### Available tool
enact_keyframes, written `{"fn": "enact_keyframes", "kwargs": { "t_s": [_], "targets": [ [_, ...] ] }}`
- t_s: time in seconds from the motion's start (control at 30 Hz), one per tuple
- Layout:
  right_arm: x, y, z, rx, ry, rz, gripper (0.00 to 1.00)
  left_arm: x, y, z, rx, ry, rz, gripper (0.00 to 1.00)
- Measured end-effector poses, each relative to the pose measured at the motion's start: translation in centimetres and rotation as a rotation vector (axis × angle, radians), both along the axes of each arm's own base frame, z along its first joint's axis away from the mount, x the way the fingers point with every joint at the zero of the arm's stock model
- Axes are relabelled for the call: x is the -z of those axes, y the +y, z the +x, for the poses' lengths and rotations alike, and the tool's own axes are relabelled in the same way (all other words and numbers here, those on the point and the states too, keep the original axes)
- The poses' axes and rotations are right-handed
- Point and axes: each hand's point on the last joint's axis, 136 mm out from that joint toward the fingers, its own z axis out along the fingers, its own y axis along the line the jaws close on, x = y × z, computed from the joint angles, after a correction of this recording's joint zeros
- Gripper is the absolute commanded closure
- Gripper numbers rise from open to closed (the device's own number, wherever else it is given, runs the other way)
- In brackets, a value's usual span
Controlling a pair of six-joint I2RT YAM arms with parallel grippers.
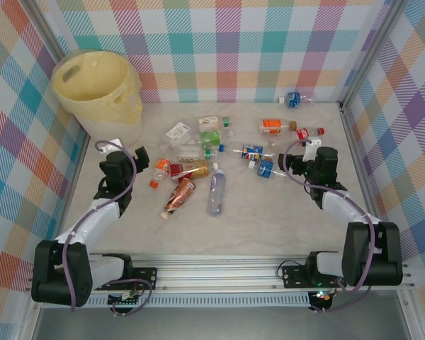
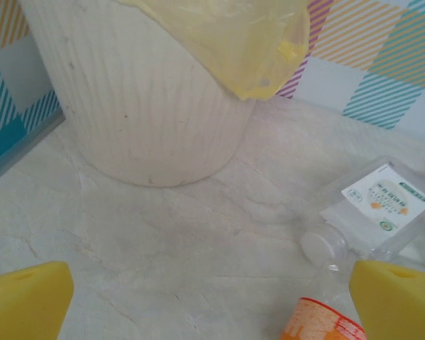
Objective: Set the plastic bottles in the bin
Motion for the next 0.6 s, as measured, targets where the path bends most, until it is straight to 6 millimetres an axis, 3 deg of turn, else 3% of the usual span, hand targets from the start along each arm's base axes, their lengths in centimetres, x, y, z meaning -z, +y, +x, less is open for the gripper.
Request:
{"fn": "enact_keyframes", "kwargs": {
  "t_s": [0.17, 0.37, 0.6],
  "targets": [
    [1.7, 2.4, -0.5, -0.197, 0.120, -0.034, 0.00, -0.5, -0.8, -1.1, -0.006, 0.022, -0.135, 0.00],
    [4.3, 3.8, -1.1, -0.380, 0.245, -0.098, 0.02, -0.5, -2.2, -1.6, 0.004, 0.046, -0.298, 0.00],
    [5.9, 5.4, -1.5, -0.538, 0.339, -0.223, 0.01, -0.3, -3.4, -1.6, 0.027, 0.053, -0.411, 0.00]
  ]
}}
